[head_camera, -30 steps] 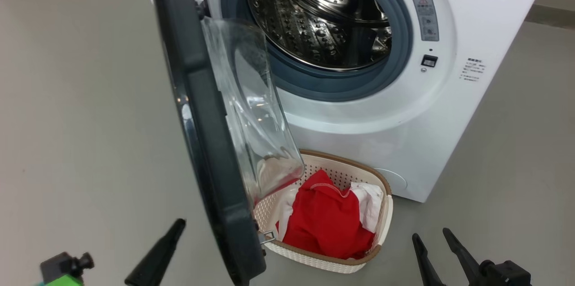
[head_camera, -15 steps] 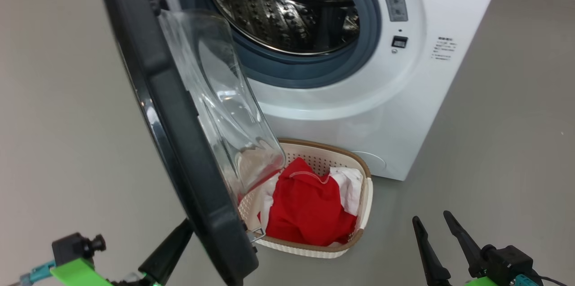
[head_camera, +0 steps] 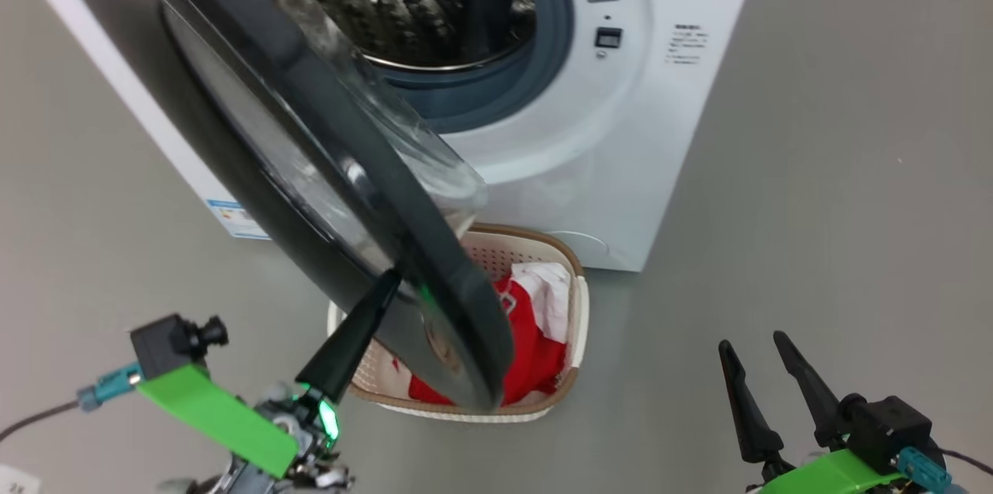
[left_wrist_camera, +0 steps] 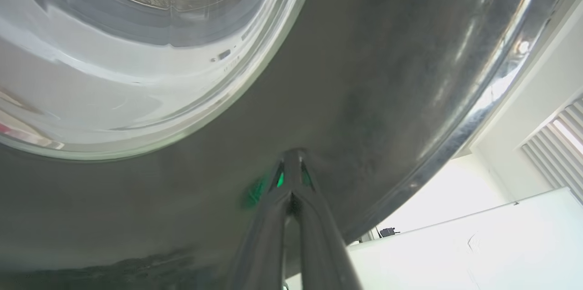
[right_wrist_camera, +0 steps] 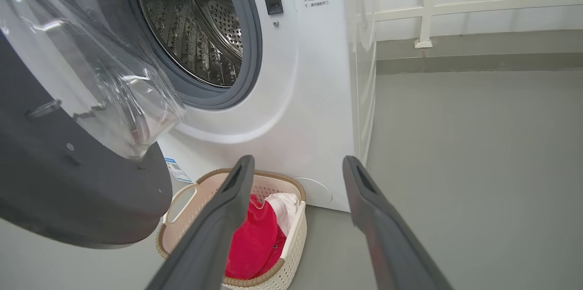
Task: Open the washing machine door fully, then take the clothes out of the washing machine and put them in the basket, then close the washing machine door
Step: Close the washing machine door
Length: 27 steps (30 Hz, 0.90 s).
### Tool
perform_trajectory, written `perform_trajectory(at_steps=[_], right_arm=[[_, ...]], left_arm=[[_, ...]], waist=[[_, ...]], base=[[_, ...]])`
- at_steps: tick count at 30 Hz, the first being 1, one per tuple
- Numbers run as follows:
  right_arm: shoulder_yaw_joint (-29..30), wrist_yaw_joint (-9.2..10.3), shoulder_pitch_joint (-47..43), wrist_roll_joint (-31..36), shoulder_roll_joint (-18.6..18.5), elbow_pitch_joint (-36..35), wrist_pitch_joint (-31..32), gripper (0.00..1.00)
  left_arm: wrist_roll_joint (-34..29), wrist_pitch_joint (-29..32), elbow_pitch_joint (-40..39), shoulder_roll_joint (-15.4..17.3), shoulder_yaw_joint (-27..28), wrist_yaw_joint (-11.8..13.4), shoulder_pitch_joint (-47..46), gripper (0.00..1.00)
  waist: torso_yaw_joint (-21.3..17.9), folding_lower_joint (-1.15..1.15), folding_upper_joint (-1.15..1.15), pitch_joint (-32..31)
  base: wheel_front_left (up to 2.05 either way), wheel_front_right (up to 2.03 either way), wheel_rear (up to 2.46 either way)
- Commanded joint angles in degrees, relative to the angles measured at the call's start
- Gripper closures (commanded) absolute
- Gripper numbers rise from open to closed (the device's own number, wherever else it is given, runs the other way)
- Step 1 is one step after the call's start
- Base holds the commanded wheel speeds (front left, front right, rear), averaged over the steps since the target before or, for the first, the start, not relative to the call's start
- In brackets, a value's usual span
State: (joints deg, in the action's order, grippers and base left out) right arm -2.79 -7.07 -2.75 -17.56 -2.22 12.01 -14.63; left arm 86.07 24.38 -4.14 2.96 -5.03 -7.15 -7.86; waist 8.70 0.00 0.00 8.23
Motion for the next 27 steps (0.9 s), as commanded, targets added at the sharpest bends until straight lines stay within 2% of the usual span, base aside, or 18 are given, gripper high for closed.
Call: perform_trajectory(at_steps=[1,11,19,27], right_arm=[[-1.30,-0.42,2.60,0.08,-0.65,-1.61,-0.37,0.00],[-1.50,-0.42,4.19,-1.21,-0.65,-1.87,-0.37,0.00],[-2.31,-0.42,5.72,-2.99,-0.65,-2.12,-0.37,0.00],[-2.82,-0.42,6.33,-4.29,-0.65,-2.07,-0.37,0.00]], left_arm=[[-1.51,-2.07,-0.94,0.58,0.18,-0.34,-4.27,1.00],[-4.04,-12.95,3.54,4.23,-4.95,-0.34,-14.21,1.00],[-6.13,-22.91,12.32,8.37,-9.39,-0.34,-24.44,1.00],[-5.14,-30.74,18.42,12.25,-12.58,-0.34,-31.66,1.00]], waist=[[-3.44,0.00,0.00,2.38],[-10.04,0.00,0.00,5.22],[-14.97,0.00,0.00,7.92],[-17.82,0.00,0.00,9.00]], base=[[0.00,0.00,0.00],[0.00,0.00,0.00],[0.00,0.00,0.00],[0.00,0.00,0.00]])
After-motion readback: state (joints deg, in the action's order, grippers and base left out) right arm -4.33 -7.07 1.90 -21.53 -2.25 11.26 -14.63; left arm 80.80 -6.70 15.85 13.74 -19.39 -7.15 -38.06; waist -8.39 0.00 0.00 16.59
